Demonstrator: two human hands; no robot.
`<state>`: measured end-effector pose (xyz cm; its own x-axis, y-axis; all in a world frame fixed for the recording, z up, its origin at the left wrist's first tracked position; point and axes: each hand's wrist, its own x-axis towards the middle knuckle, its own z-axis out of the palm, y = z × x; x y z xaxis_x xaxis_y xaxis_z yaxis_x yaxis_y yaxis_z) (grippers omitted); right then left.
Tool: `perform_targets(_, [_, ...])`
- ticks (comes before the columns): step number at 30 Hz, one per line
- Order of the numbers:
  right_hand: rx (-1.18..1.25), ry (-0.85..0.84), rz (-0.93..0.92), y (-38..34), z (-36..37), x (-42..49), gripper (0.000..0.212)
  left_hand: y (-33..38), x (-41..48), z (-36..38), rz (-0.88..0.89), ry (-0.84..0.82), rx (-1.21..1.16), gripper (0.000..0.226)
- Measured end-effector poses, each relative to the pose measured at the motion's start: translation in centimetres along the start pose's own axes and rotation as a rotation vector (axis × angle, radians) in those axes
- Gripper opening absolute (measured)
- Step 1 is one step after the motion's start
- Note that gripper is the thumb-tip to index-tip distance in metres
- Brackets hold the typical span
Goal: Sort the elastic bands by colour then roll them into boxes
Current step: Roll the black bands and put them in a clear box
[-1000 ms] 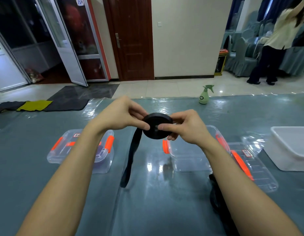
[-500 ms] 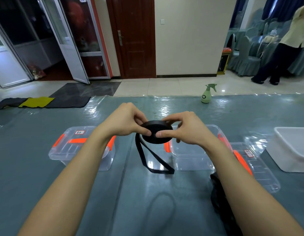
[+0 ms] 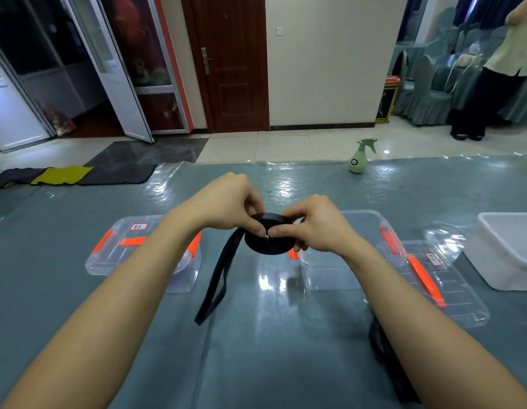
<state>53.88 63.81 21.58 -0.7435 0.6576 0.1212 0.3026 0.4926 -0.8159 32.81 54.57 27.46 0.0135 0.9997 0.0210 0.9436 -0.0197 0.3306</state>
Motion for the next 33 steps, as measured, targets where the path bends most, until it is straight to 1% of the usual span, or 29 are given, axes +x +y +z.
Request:
perform_targets(3, [0.189, 0.064, 0.014, 0.5, -0.7, -0.3, 0.013, -1.9, -1.3, 0.8, -0.076, 0.061, -0.358, 0.025])
perform_targets(6, [0.286, 0.098, 0.018, 0.8, -1.1, -0.4, 0.018, -2.5, -2.3, 2.2, -0.111, 0.148, -0.543, 0.028])
perform_targets(9, [0.300, 0.109, 0.020, 1.0, -0.9, -0.3, 0.018, -2.6, -2.0, 2.7, -0.097, 0.187, -0.570, 0.034])
perform_targets(14, [0.410, 0.178, 0.032, 1.8, -0.5, -0.2, 0.017, -3.0, -0.6, 2.6, -0.055, 0.185, -0.627, 0.038])
perform_targets(16, [0.400, 0.145, 0.056, 2.3, -0.8, -0.4, 0.018, -2.9, -0.1, 2.6, -0.060, 0.158, -0.601, 0.036])
perform_targets(18, [0.286, 0.041, 0.080, 2.5, -1.0, -0.9, 0.024, -2.7, 0.5, 2.6, -0.060, 0.134, -0.478, 0.028])
perform_targets(19, [0.190, -0.006, 0.087, 2.6, -1.1, -1.0, 0.030, -2.4, 0.9, 2.5, -0.046, 0.119, -0.368, 0.025])
perform_targets(21, [0.001, -0.044, 0.098, 2.4, -1.1, -1.0, 0.043, -1.0, 1.9, 2.3, 0.014, 0.064, -0.078, 0.023])
perform_targets(22, [-0.083, -0.056, 0.094, 2.3, -1.1, -0.8, 0.045, 0.0, 2.4, 2.2, 0.050, 0.026, 0.057, 0.023])
perform_targets(23, [-0.147, -0.086, 0.081, 2.2, -1.1, -0.6, 0.039, 0.9, 2.9, 2.2, 0.076, -0.014, 0.157, 0.024])
perform_targets(24, [-0.180, -0.117, 0.068, 2.1, -1.0, -0.4, 0.028, 1.7, 3.3, 2.1, 0.090, -0.046, 0.225, 0.026])
perform_targets(25, [-0.160, -0.132, 0.061, 2.2, -1.0, -0.3, 0.017, 2.2, 3.7, 1.9, 0.100, -0.069, 0.263, 0.027])
perform_targets(26, [-0.109, -0.125, 0.058, 2.5, -1.1, -0.4, 0.012, 2.4, 4.0, 1.7, 0.109, -0.085, 0.266, 0.028])
perform_targets(27, [-0.041, -0.103, 0.062, 2.9, -1.4, -0.5, 0.015, 2.2, 4.2, 1.6, 0.109, -0.093, 0.220, 0.028])
perform_targets(28, [0.040, -0.078, 0.079, 3.3, -1.8, -0.6, 0.019, 1.9, 4.3, 1.6, 0.100, -0.092, 0.137, 0.027])
perform_targets(29, [0.116, -0.066, 0.105, 3.8, -2.2, -0.8, 0.016, 1.3, 4.3, 1.7, 0.083, -0.083, 0.040, 0.026])
perform_targets(30, [0.185, -0.062, 0.129, 4.3, -2.6, -1.0, 0.009, 0.8, 4.2, 1.9, 0.061, -0.075, -0.053, 0.026])
perform_targets(33, [0.279, -0.029, 0.160, 6.0, -3.6, -1.1, 0.019, -0.2, 3.8, 3.5, -0.002, -0.068, -0.255, 0.025])
